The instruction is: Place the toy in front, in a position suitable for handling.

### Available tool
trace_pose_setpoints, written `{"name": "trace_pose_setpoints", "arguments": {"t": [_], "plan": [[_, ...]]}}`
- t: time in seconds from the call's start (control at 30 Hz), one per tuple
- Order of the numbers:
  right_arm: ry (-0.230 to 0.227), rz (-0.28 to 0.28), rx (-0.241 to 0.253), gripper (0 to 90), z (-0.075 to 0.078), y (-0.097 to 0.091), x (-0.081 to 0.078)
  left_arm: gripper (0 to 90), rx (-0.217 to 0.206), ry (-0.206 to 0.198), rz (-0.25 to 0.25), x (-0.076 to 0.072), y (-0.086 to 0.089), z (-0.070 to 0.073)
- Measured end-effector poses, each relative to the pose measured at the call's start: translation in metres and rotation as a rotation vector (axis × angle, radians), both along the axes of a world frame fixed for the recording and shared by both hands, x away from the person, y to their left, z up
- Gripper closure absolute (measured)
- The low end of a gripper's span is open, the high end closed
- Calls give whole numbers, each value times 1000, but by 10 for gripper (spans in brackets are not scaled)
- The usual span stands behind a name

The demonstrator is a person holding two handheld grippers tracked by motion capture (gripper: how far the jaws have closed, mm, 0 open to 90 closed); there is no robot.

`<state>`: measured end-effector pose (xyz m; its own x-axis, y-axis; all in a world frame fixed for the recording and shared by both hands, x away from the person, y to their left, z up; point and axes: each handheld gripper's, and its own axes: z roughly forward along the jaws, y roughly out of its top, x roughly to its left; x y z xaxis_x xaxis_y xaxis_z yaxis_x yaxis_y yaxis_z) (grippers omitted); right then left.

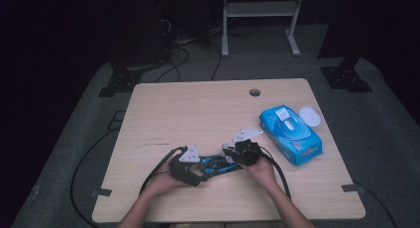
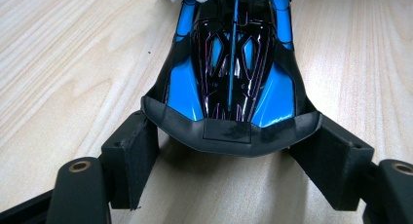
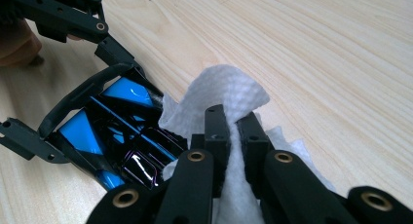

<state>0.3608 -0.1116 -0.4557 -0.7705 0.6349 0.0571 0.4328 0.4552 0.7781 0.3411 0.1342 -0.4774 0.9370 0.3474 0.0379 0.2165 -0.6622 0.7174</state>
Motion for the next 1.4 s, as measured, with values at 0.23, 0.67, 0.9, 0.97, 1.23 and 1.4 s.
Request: {"name": "trace_pose_setpoints", "arguments": {"t": [0.23, 0.67, 0.9, 0.97, 1.23, 1.4], "plan": [[35, -31, 27, 849, -2, -9, 4, 262, 2, 1, 4, 0, -1, 0], [9, -32, -17, 849, -3, -22, 0, 263, -7, 2, 3, 0, -2, 0], [19, -11, -5, 848, -3, -32, -18, 263, -5, 1, 0, 1, -1, 0], [9, 15, -20, 848, -3, -30, -25, 263, -4, -1, 0, 0, -1, 0], [46, -2, 13, 848, -4, -48, -33, 263, -2, -3, 2, 0, -1, 0], [29, 19, -8, 849, -2, -46, -33, 263, 1, -5, 3, 0, -2, 0]]}}
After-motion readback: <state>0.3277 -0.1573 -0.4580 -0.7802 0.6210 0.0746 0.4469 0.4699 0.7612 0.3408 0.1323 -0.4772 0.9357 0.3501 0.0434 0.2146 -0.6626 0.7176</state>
